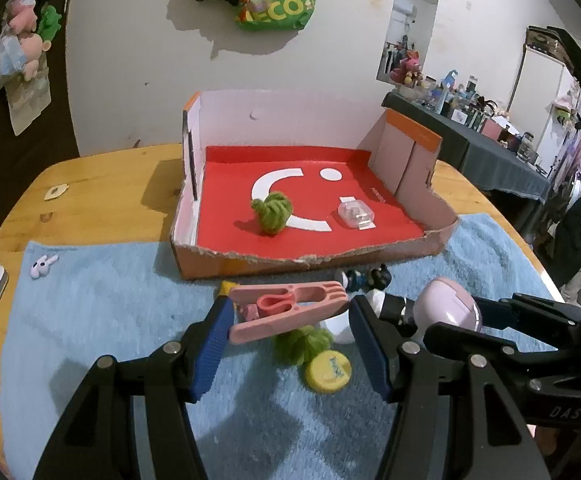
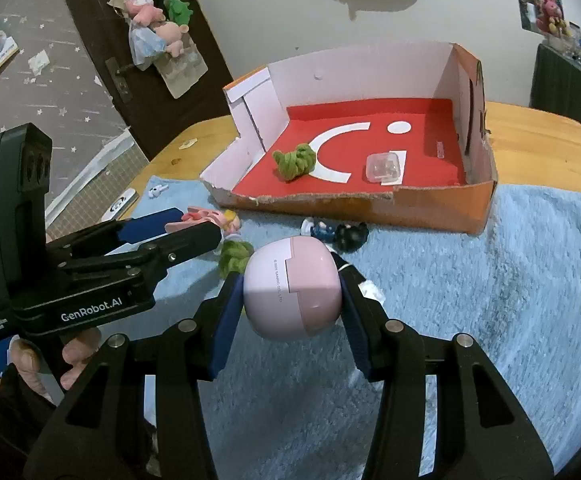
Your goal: Organize objects
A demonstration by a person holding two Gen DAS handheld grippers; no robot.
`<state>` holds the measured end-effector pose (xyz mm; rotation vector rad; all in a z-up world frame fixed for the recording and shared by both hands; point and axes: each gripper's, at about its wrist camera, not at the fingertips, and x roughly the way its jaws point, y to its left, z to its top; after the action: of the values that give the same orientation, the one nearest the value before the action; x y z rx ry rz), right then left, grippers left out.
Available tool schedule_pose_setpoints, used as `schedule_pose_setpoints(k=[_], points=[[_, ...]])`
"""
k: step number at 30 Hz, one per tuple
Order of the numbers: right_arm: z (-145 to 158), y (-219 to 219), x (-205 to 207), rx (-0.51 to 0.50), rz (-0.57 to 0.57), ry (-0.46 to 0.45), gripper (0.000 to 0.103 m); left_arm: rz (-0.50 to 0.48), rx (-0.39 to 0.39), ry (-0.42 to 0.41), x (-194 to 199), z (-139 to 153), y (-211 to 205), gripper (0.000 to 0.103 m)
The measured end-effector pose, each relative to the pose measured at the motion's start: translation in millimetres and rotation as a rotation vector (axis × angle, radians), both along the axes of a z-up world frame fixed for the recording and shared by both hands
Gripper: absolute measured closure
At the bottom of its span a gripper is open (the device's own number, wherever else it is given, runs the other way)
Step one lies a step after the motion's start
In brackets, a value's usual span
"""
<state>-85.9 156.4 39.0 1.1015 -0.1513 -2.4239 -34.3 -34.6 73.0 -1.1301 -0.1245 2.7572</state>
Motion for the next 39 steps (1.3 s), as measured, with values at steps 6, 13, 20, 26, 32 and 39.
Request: schedule_pose_setpoints(k=[6,13,20,26,32,39], points=[[7.7,1.1,-7.4,0.004,0.004,0.012,0.057,-0.013,0.001,0.006,-10.5,7.2,2.6,0.041],[19.3,2.0,-18.1,0.007,0.003,0.029,0.057,-0.024,-0.004,0.012,-24.6,16.4,5.1,0.041],[26.5,6.6,-34.7,0.000,-0.003,0.022,0.057,-0.037,0.002,0.005,-42.5,24.1,5.8,0.041],[35.4,9.5,-51.4,0.011,-0.004,0.022,0.057,-0.047,0.006,-0.001,-58.7,28.7,7.0,0.041],[37.9,10.6,-71.7,0.028,0.002,0.001,0.057,-0.055,0.002,-0.021,-76.6,27.3,6.8,0.041],[34.5,9.0,-94.9,0.068,-0.001,-0.033,0.057,-0.076,-0.007,-0.055,-92.3,20.9,8.5,0.041]])
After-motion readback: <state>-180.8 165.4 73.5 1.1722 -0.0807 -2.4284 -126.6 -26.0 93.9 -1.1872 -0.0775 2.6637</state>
